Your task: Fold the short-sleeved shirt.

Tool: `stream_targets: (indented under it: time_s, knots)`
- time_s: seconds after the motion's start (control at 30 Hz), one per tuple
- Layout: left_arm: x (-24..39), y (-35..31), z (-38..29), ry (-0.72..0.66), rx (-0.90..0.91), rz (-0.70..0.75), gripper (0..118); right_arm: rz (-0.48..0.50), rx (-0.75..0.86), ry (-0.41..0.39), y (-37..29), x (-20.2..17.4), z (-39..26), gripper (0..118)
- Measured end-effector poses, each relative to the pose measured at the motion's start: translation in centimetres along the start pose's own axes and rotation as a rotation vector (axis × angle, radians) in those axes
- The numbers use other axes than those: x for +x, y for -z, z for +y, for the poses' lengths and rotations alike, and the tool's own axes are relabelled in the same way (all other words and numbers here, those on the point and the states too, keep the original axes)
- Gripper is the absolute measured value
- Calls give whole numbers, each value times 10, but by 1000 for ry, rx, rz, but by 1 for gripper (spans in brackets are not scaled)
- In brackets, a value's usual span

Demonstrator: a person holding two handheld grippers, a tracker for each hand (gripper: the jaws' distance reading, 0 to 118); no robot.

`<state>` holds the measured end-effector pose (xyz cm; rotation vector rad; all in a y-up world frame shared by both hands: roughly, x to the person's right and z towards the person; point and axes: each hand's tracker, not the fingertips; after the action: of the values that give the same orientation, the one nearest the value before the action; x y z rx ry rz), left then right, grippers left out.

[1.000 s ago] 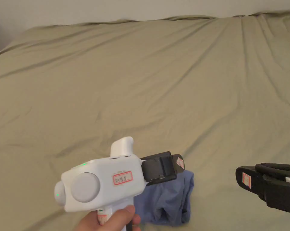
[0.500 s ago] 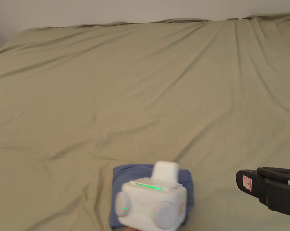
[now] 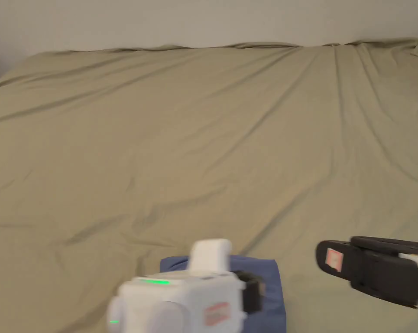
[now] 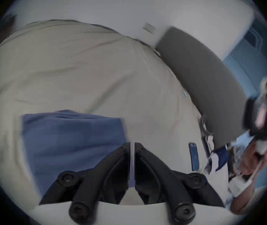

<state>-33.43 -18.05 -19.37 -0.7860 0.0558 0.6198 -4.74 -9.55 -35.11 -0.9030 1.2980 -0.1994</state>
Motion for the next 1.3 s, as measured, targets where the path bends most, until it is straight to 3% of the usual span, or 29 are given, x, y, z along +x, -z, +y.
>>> stream_targets:
  time_s: [0.17,0.27,0.37,0.4,0.5,0.53,0.57,0.6,0.67,0.83,0.93,0.97,1.0,1.03,1.07,1.13,1.23,1.3]
  knots:
    - [-90,-65,15,-114,74,112,5,114,-217,102,101,42,-19,3]
    - [-112,-82,14,-194,98,82,5,28,-317,148,146,67,-34,3]
    - [-116,-84,9,-201,101,95,5,-195,-396,175,165,93,-45,3]
    - [-117,-81,8,-200,98,94,5,-228,-414,190,168,100,-49,3]
    - [-117,-66,7,-194,55,79,7,-169,-381,236,164,115,-54,3]
    - [-117,-58,8,-185,33,63,35,-165,-379,276,163,121,-53,3]
    - [-117,-51,9,-174,1,56,84,-174,-377,320,159,125,-56,3]
    - [-115,-44,8,-172,-7,58,118,-169,-375,329,159,128,-57,3]
    - [-110,-19,7,-157,-73,118,118,-152,-370,321,159,130,-59,3]
    - [-99,47,-13,-101,-120,52,118,-152,-374,317,160,128,-58,3]
    - [-93,50,-3,-93,-186,54,118,-143,-374,319,159,130,-58,3]
    - [-93,52,-4,-104,-180,52,109,-140,-373,320,159,130,-58,3]
    - [-88,44,-1,-123,-162,55,92,-139,-371,322,158,130,-59,3]
    - [-88,39,0,-128,-122,104,67,-139,-369,323,158,130,-59,3]
    - [-91,36,1,-153,-108,72,57,-115,-358,338,156,131,-60,3]
    - [-87,29,2,-153,-121,31,52,-110,-363,372,154,131,-61,3]
    - [-88,19,3,-173,-130,9,50,49,-346,550,147,138,-61,3]
    - [-94,9,4,-232,-122,-40,50,146,-283,559,135,131,-57,3]
